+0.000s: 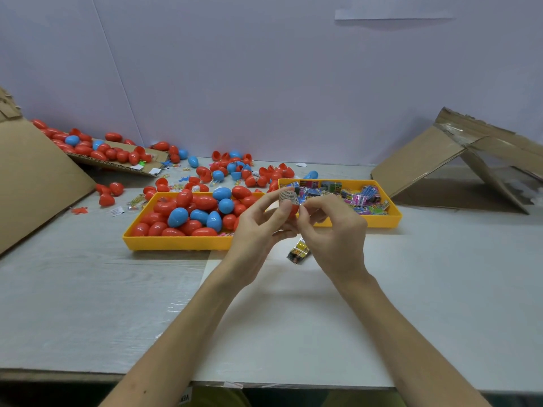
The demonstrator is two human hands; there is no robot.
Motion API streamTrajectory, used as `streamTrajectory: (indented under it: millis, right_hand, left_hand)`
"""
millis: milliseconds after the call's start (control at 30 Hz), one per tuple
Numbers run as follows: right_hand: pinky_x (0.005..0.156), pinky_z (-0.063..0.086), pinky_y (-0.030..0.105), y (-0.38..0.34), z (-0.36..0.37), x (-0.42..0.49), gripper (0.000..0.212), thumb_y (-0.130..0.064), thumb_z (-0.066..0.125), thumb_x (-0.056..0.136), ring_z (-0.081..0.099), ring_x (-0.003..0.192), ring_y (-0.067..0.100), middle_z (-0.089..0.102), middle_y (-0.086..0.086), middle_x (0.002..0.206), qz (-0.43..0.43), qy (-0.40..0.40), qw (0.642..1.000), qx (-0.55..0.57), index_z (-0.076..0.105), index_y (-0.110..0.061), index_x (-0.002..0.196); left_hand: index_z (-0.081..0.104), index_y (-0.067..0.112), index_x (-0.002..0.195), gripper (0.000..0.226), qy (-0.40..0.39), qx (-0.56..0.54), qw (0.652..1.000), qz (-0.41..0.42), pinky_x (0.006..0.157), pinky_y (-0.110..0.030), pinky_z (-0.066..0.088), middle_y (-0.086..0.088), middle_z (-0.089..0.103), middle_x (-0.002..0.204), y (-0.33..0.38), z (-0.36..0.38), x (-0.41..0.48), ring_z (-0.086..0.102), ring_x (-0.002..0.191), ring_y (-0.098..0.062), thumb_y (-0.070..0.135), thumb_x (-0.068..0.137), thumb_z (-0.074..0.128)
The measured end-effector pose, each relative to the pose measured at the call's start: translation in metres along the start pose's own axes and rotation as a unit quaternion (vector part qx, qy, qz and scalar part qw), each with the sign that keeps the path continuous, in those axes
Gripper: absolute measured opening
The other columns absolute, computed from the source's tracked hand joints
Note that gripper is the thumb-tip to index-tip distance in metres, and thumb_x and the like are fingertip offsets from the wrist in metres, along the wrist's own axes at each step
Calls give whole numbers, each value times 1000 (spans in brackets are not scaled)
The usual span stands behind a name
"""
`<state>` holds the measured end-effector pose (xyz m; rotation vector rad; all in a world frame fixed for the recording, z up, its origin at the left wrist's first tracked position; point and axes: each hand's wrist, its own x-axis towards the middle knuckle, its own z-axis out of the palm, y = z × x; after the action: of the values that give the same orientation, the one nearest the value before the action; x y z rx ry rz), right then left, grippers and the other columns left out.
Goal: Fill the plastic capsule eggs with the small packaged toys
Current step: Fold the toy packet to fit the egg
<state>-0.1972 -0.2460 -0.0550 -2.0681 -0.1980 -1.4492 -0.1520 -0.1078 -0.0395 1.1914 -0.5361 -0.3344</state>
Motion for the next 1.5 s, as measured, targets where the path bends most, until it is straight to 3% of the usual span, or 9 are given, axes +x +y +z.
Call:
streamTrajectory:
  millis: [67,200,333,467,667,800,1233,1400,1500]
  right_hand:
    - [64,47,16,1,-1,1,6,-6,68,88,54,68,8,62,-1,77,-2,-2,1000,11,65,-8,83]
    - [61,47,24,2,-2,3,8,-5,66,87,53,67,10,59,-1,77,-2,-24,1000,18,61,-9,83]
    - [61,46,22,0,-1,3,5,-9,61,88,51,67,10,56,-1,77,5,-33,999,25,60,-8,83]
    - [59,46,19,-2,-1,4,5,-10,59,87,50,67,10,55,-3,77,14,-33,999,33,59,-8,83]
    - [57,44,23,-3,-1,4,5,-12,56,85,49,65,12,54,-1,75,20,-40,999,31,57,-9,81]
    - [56,41,23,-5,-1,4,7,-12,56,84,46,65,13,53,0,74,20,-44,998,28,56,-7,80]
    - [56,38,22,-9,-3,4,10,-12,55,83,44,64,16,52,5,71,31,-46,998,25,55,-3,78]
    - [56,38,22,-8,-3,3,8,1,61,80,44,63,17,52,5,71,31,-49,998,13,55,-3,77]
    - [57,36,19,-7,-3,3,10,3,62,80,44,63,16,51,4,71,30,-51,998,11,54,-3,77]
  left_hand:
    - [57,14,137,50,-27,-11,1000,-11,95,-42,58,-12,73,118,1,-2,-1,69,111,-30,26,89,69]
    - [60,22,131,42,-56,-4,998,-10,90,-36,59,-9,74,117,3,-5,-1,70,111,-27,19,91,71]
    - [62,29,128,39,-48,18,999,-7,82,-29,59,-5,75,111,2,-6,-1,71,101,-20,21,91,71]
    - [61,24,131,43,-53,12,998,-9,77,-26,56,-4,75,106,3,-5,-1,68,94,-17,22,89,71]
    - [58,20,135,51,-60,24,998,-11,78,-27,56,-5,74,107,4,-5,-1,68,95,-18,26,85,71]
    - [58,19,135,48,-63,21,998,-13,84,-31,57,-7,73,111,3,-6,-1,68,100,-22,23,89,73]
    - [63,25,126,42,-66,-3,998,-16,79,-30,57,-8,73,106,5,-1,-4,66,95,-21,24,84,72]
    - [60,24,127,46,-58,-9,998,-20,85,-38,57,-13,72,108,4,-1,-4,66,99,-27,22,83,71]
    - [61,24,126,43,-57,-16,998,-19,81,-35,57,-12,72,106,3,0,-5,66,98,-26,21,83,70]
